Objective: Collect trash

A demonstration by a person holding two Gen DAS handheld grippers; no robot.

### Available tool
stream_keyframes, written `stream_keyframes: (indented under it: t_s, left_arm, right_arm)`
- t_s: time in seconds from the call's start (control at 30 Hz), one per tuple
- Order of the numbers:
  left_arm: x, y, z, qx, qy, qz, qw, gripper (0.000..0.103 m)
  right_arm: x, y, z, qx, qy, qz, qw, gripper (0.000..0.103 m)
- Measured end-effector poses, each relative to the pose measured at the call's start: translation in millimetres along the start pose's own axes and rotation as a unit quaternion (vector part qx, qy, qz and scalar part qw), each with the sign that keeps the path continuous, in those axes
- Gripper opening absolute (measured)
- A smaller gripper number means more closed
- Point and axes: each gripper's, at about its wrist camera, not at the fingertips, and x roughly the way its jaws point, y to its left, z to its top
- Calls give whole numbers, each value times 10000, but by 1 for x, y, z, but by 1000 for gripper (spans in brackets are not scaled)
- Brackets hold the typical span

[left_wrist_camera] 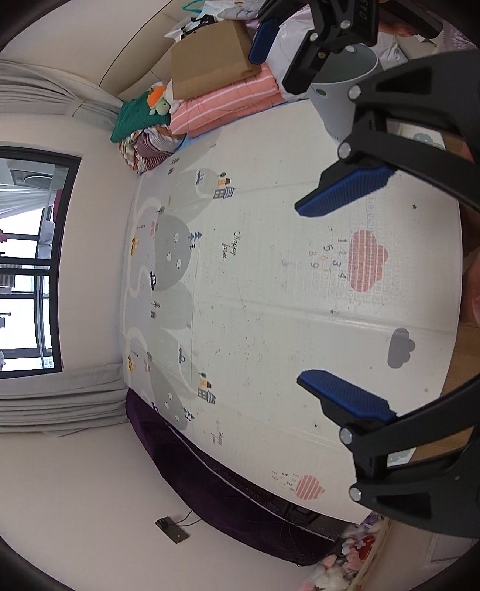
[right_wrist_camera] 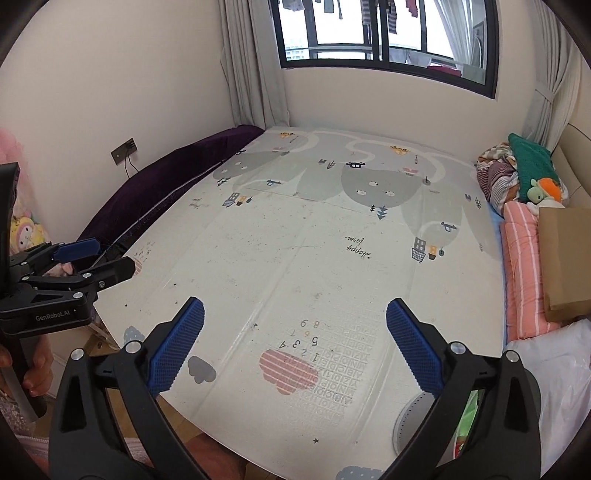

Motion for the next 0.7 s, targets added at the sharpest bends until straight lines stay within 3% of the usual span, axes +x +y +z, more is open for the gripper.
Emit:
stream_keyframes:
  t_s: [0.33,0.7]
  left_arm:
    - [-12,31,4,97,324,79,9994,86]
    - [-17,44,17,117,156,36,9998,88]
  right_arm:
    - [-3,48,21,84,254,112,9996,96]
    - [2,60,32,46,183,0,9998,96]
